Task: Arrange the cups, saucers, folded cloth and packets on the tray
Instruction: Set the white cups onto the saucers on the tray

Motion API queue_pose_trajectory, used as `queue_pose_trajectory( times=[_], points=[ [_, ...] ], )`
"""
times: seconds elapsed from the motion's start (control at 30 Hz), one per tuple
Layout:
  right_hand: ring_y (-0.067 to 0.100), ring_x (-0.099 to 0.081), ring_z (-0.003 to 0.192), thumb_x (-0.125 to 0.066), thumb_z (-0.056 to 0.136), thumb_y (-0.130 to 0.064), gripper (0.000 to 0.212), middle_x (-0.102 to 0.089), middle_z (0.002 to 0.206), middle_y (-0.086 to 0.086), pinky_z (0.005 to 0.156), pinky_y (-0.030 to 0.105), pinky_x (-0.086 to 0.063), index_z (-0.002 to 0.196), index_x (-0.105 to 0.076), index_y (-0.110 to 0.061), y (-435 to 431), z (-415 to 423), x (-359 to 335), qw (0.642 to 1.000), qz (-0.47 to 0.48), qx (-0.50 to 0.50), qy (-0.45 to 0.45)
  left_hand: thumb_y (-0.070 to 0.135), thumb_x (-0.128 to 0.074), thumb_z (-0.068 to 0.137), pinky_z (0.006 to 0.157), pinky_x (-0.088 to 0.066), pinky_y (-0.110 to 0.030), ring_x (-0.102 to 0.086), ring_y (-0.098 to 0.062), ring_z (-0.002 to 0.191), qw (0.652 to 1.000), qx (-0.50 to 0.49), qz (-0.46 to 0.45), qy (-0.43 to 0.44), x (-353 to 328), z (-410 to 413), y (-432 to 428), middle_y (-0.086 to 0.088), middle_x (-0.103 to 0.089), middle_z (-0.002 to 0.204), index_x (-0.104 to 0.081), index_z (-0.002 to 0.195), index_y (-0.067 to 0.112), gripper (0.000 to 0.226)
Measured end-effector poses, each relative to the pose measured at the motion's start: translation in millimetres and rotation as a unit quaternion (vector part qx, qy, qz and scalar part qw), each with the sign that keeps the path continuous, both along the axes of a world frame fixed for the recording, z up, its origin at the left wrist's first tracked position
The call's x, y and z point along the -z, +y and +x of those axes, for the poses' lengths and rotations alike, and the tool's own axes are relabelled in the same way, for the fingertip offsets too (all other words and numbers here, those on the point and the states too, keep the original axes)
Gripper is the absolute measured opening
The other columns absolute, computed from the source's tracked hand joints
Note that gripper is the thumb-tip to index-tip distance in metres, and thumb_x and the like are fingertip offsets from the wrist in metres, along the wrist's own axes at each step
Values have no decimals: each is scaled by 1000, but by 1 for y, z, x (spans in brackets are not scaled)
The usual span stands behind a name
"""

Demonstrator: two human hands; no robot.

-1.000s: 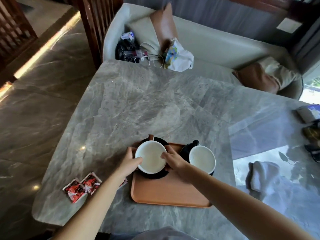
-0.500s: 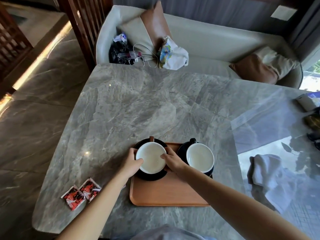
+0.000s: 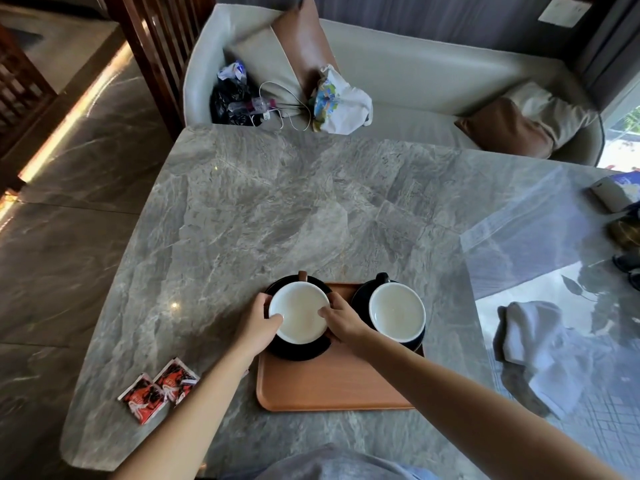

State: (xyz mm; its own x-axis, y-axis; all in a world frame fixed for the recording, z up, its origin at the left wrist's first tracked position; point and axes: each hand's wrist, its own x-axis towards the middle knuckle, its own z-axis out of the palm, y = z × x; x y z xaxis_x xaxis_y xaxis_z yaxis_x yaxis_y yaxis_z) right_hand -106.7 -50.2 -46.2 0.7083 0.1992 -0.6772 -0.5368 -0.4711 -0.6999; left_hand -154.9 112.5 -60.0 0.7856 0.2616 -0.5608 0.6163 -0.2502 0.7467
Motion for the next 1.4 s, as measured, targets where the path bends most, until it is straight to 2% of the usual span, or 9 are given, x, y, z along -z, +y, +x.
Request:
queue_pose_trajectory(
  times=[0.3, 0.43, 0.53, 0.63, 0.7, 0.77, 0.83, 1.2, 1.4],
  points=[
    [15, -51, 65, -42, 89, -10, 34, -54, 93, 8, 48, 25, -40, 122, -49, -10, -3, 0, 3, 998, -14, -21, -56, 11, -55, 85, 75, -54, -42, -55, -22, 88, 999, -8, -40, 5, -3, 0, -1, -5, -56, 100, -47, 102, 17, 19],
    [18, -57, 88, -45, 92, -16, 30, -60, 106, 8, 72, 30, -46, 121, -50, -11, -6, 2, 5, 995, -33, -27, -91, 13, -58, 85, 81, -52, -42, -55, -24, 96, 999, 9, -43, 6, -4, -2, -3, -5, -56, 107, -45, 103, 19, 23],
    [20, -57, 93, -45, 93, -18, 29, -60, 109, 8, 77, 32, -45, 120, -51, -10, -6, 3, 6, 994, -39, -30, -99, 15, -59, 85, 90, -49, -47, -55, -27, 102, 999, 18, -37, 7, -4, -3, -3, -5, -57, 109, -44, 103, 21, 24],
    [23, -59, 99, -45, 93, -19, 32, -60, 113, 9, 82, 36, -48, 123, -50, -10, -5, 4, 5, 993, -47, -32, -104, 15, -58, 85, 86, -51, -46, -57, -26, 94, 999, 19, -32, 3, -5, -1, -2, -5, -58, 105, -45, 102, 22, 23],
    [19, -59, 86, -45, 92, -19, 33, -59, 107, 8, 71, 33, -50, 124, -49, -10, -5, 4, 4, 993, -47, -31, -101, 16, -56, 85, 77, -54, -44, -56, -22, 83, 999, 16, -32, 3, -7, 0, -2, -3, -58, 101, -46, 103, 23, 22],
    [13, -53, 68, -45, 93, -20, 32, -55, 100, 6, 51, 26, -45, 123, -47, -11, -3, 3, 3, 994, -48, -36, -93, 15, -55, 86, 77, -54, -45, -57, -24, 85, 1000, 18, -21, -5, -8, 2, -1, -4, -58, 104, -47, 105, 21, 22],
    [15, -53, 67, -46, 93, -20, 31, -53, 101, 6, 44, 25, -44, 123, -45, -12, -3, 2, 4, 994, -52, -41, -86, 14, -55, 86, 80, -53, -47, -57, -27, 91, 1000, 21, -9, -12, -8, 2, 0, -5, -57, 106, -48, 106, 19, 22],
    [14, -54, 66, -47, 93, -20, 33, -53, 102, 6, 37, 19, -47, 124, -44, -13, -1, -1, 4, 994, -60, -49, -81, 14, -54, 86, 84, -50, -47, -56, -27, 94, 999, 41, 6, -10, -11, 0, 4, -3, -58, 101, -49, 103, 21, 20],
    [22, -55, 81, -47, 94, -20, 33, -51, 105, 8, 42, 23, -49, 125, -43, -10, 0, -1, 0, 992, -65, -62, -89, 14, -53, 88, 86, -49, -44, -55, -25, 96, 999, 31, -1, -12, -13, 0, 1, -5, -58, 105, -50, 110, 16, 23]
  ],
)
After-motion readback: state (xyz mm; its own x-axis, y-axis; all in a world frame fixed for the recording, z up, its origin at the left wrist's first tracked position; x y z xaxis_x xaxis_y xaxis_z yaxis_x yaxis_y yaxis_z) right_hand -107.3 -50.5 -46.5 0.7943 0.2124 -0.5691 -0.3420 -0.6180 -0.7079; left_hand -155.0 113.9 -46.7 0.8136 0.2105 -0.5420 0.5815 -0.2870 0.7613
